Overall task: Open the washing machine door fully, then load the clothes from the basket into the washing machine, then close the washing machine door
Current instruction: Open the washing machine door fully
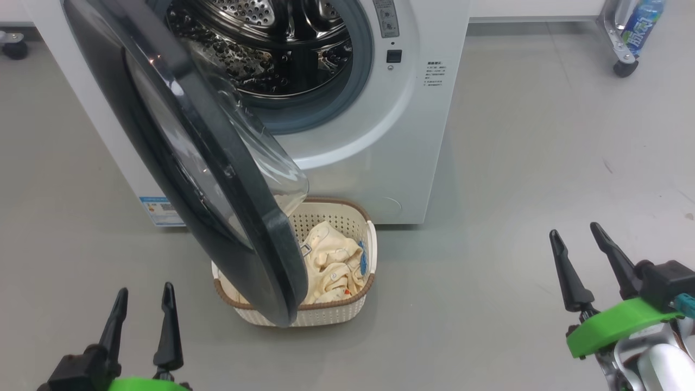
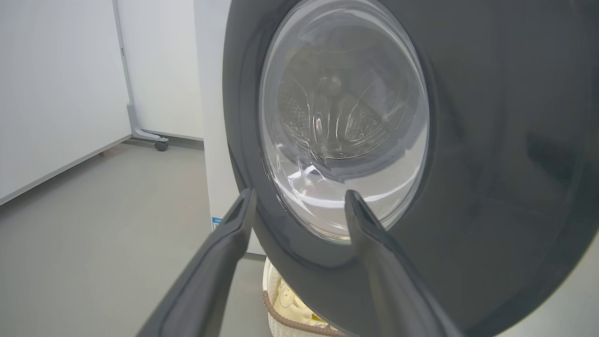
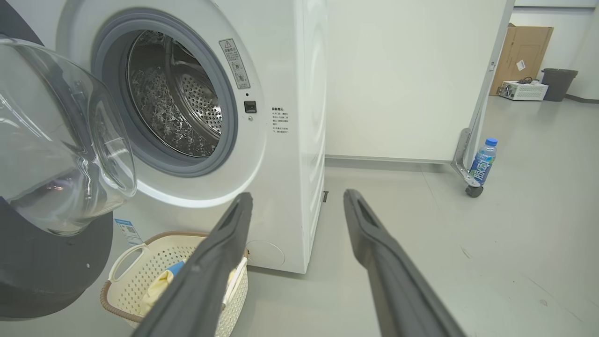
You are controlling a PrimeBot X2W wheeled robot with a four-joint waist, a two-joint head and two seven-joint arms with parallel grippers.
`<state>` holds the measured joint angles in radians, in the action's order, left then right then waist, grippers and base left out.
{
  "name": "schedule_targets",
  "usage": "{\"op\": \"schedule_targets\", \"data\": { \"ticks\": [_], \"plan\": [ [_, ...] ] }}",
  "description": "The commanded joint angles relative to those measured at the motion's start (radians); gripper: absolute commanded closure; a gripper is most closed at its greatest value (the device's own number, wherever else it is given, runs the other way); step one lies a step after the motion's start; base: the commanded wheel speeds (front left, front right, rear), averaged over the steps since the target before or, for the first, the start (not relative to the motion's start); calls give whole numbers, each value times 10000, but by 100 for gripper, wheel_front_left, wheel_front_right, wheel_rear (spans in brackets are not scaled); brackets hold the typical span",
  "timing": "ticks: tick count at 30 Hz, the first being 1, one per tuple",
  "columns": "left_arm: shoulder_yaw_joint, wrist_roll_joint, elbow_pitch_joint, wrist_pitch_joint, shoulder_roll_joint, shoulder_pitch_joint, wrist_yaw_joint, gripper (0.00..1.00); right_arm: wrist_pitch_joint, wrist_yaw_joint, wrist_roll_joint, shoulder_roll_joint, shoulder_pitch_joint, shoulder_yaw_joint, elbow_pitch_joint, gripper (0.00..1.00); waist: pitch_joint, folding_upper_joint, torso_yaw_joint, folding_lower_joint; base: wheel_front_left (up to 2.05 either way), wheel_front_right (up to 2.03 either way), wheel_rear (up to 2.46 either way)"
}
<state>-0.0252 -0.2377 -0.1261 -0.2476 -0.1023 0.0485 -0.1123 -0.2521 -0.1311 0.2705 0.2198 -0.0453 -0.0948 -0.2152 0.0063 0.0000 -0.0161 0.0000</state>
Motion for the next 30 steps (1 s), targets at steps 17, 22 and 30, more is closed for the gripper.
{"op": "schedule_targets", "data": {
  "ticks": [17,22,30],
  "plan": [
    [517,95,395,-141,1,-187,211,0,-97,4,-471,-147,-1,135,265,0,63,0,-47,0,0,0,0],
    [513,99,351,-141,17,-261,243,0,-97,4,-516,-179,1,138,255,0,87,0,-38,0,0,0,0],
    [520,151,323,-141,-15,-372,245,0,-97,4,-546,-188,-11,150,145,0,115,0,-8,0,0,0,0]
  ]
}}
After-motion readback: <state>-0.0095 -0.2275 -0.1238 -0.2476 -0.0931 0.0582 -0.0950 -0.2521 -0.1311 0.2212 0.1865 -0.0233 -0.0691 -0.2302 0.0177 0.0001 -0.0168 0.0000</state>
